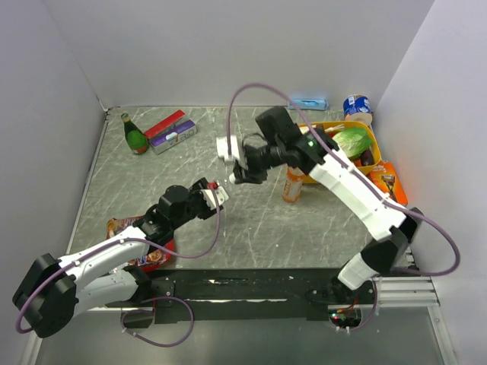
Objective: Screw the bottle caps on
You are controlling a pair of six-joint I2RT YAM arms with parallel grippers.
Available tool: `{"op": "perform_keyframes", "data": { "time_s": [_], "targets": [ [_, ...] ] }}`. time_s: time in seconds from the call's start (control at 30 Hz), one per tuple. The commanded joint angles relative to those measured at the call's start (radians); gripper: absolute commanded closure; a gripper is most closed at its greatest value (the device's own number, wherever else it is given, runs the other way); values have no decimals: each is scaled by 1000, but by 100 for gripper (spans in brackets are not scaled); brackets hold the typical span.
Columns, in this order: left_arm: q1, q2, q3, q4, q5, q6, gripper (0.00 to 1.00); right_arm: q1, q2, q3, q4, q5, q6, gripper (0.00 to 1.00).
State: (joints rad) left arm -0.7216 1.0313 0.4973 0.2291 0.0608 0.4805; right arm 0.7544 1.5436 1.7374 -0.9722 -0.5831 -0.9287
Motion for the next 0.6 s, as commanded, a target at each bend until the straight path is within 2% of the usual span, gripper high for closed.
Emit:
{"op": "perform_keyframes", "data": {
  "time_s": [0.0, 0.23, 0.37, 0.5, 0.53, 0.57],
  "targets": [
    [-22, -5, 29, 245, -100, -127, 99, -47, 96, 140, 59, 8, 506, 100],
    [-27, 21, 47, 276, -176, -194, 99, -58, 165, 214, 50, 6, 775, 100],
    [-35, 47, 58, 274, -231, -233, 99, -69, 156, 166, 76, 170, 1092, 100],
    [-41, 104, 113, 217, -304, -305, 99, -70, 196, 217, 34, 189, 1111, 100],
    [-41, 119, 119, 191, -311, -313, 99, -78, 199, 235, 32, 195, 1111, 77],
    [-41, 121, 122, 181, -315, -315, 99, -101, 199, 258, 36, 192, 1114, 64]
  ]
}}
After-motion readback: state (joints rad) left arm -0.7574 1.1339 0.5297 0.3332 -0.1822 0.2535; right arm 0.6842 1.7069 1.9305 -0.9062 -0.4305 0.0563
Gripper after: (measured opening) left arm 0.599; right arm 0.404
